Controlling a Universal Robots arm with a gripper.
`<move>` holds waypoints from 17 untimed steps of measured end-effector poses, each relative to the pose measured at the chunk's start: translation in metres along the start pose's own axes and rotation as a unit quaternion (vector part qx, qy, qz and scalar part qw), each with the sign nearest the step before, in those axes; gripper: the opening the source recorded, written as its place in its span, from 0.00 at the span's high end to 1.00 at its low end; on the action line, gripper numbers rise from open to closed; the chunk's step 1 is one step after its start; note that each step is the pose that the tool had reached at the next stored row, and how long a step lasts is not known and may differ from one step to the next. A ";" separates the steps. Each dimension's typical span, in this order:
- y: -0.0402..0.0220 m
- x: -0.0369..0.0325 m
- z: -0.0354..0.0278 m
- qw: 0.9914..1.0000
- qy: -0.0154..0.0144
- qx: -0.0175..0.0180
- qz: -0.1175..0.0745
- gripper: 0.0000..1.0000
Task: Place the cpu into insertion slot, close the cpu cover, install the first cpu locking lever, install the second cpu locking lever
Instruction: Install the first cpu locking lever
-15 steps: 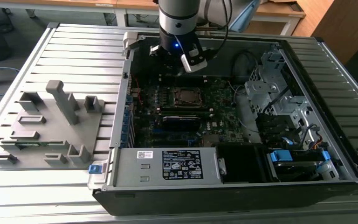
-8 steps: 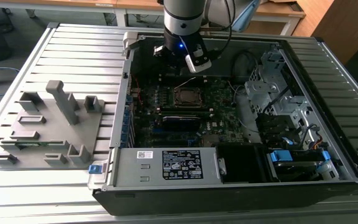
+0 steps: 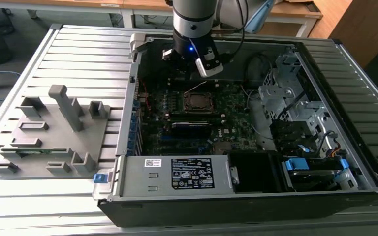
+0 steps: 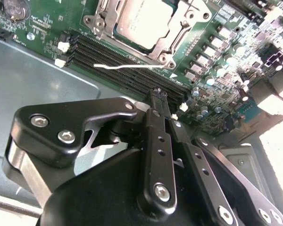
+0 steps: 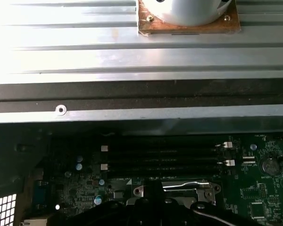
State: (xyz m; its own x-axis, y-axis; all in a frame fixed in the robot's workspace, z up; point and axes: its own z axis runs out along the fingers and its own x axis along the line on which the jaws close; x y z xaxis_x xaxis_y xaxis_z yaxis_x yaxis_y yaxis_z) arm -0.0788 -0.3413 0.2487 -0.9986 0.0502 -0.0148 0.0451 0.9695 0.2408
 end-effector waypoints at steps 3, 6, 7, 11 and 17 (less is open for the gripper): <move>-0.0003 0.0000 0.0012 1.000 -0.001 0.013 0.000 0.89; -0.0006 0.0000 0.0024 1.000 -0.001 0.017 -0.001 0.89; -0.0008 -0.0001 0.0031 1.000 -0.001 0.017 -0.001 0.89; -0.0014 -0.0016 0.0077 1.000 -0.001 0.019 0.000 0.89; -0.0014 -0.0085 0.0131 1.000 -0.002 0.020 0.003 0.89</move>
State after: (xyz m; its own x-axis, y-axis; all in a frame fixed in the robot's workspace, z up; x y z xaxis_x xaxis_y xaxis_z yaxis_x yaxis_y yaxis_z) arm -0.0700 -0.3400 0.2358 -0.9983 0.0558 -0.0169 0.0513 0.9781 0.2018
